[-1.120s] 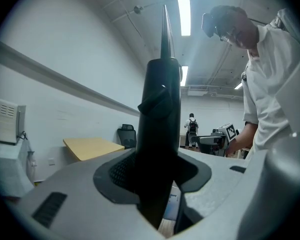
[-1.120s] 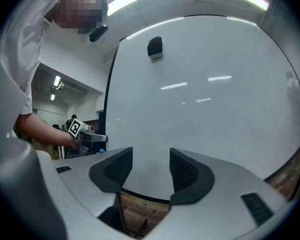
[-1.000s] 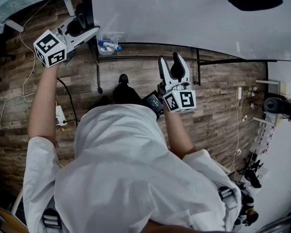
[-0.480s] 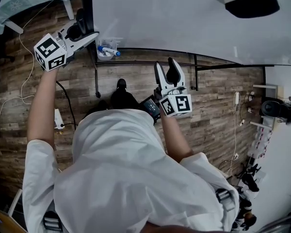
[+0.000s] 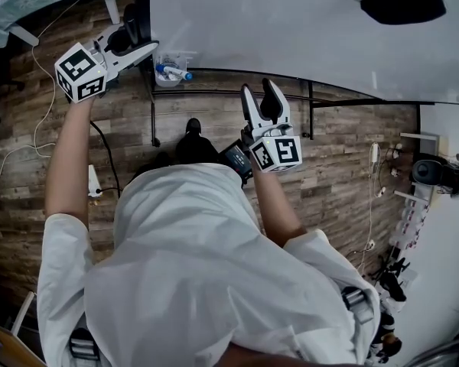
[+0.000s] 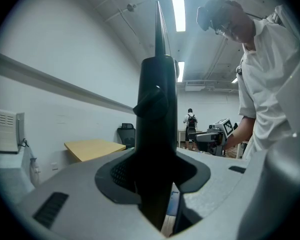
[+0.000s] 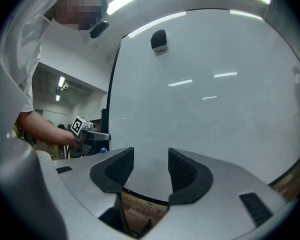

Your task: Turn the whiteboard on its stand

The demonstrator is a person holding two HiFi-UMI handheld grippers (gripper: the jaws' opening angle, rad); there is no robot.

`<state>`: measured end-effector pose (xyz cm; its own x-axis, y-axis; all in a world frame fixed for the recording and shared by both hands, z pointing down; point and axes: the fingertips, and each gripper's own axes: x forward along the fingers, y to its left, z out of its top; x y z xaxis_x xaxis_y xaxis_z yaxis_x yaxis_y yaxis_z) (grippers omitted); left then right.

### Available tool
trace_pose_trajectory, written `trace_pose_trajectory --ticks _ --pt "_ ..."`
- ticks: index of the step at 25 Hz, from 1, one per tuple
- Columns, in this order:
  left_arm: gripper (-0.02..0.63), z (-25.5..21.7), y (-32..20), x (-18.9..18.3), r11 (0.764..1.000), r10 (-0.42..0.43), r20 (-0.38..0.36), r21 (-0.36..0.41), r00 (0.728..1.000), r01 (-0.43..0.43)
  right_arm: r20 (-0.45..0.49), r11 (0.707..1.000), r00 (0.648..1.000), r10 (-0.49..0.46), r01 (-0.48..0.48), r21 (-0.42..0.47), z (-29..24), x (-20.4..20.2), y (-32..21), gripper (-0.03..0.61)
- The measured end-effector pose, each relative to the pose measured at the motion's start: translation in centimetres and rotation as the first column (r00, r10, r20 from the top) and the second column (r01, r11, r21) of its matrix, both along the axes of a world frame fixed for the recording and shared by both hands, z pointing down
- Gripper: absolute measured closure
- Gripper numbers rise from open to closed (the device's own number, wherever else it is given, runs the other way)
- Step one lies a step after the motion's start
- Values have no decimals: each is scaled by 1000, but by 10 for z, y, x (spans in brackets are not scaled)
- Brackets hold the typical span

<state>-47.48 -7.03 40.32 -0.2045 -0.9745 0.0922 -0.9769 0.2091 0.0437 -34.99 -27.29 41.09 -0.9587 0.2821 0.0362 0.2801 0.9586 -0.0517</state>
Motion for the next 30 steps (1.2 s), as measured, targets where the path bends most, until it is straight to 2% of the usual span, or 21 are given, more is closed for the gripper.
trace_pose_trajectory --ticks 9,14,30 --pt "440 0 11 -9 999 13 -8 -32 1000 -13 1 1000 1000 -7 7 13 -3 -10 3 367" --pt "440 2 25 -25 1000 0 -26 -16 1000 -1 -9 1000 1000 -1 2 18 0 -15 3 367" --pt "440 1 54 -34 1000 -4 -39 -24 999 3 -20 1000 1000 -18 18 18 1 -11 7 367"
